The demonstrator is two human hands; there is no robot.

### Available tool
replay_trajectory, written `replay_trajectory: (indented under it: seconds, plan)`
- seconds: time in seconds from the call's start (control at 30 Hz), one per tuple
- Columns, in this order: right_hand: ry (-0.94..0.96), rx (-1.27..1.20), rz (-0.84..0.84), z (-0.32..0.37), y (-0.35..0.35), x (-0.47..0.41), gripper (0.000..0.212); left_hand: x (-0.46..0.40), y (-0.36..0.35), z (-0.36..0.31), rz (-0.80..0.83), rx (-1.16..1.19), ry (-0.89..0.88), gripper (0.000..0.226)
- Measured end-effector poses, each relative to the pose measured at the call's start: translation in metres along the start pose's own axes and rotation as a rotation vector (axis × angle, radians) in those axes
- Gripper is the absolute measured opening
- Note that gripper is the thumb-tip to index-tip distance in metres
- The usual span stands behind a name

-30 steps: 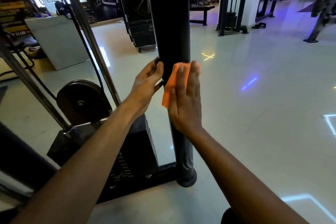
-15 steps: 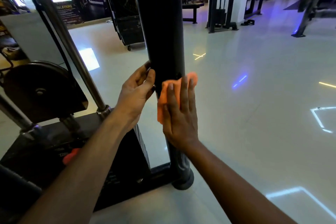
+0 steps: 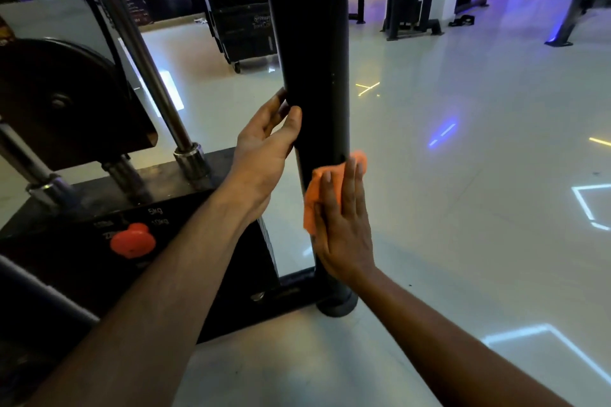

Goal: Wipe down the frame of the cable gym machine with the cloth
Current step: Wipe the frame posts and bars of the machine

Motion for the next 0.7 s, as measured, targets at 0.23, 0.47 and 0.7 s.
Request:
replay_trajectory:
  seconds: [0.23,0.47,0.7]
  plan:
    - [0.016,-0.052,-0.072,0.007,0.01,-0.033,0.079,0.01,-0.006,0.025,-0.014,-0.053,0.006,0.047]
    - [-0.028,0.026,0.149,-0.027,-0.014,0.046,0.093,0.019,-0.01,0.059,-0.017,-0.028,0.068,0.045]
    - [-0.059,-0.077,-0.043,-0.005,-0.006,-0.006,0.072,0.015,-0.01,0.08,0.017,0.014,0.064,0.046]
Point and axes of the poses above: each hand's wrist, its own x-axis away from the middle knuckle, its own y-axis out of the back of the hand, z = x × y, the point moved 1 cm from there along -x, towards the middle knuckle, and after that the axes turned 3 degrees about -x, right-handed, at the moved point
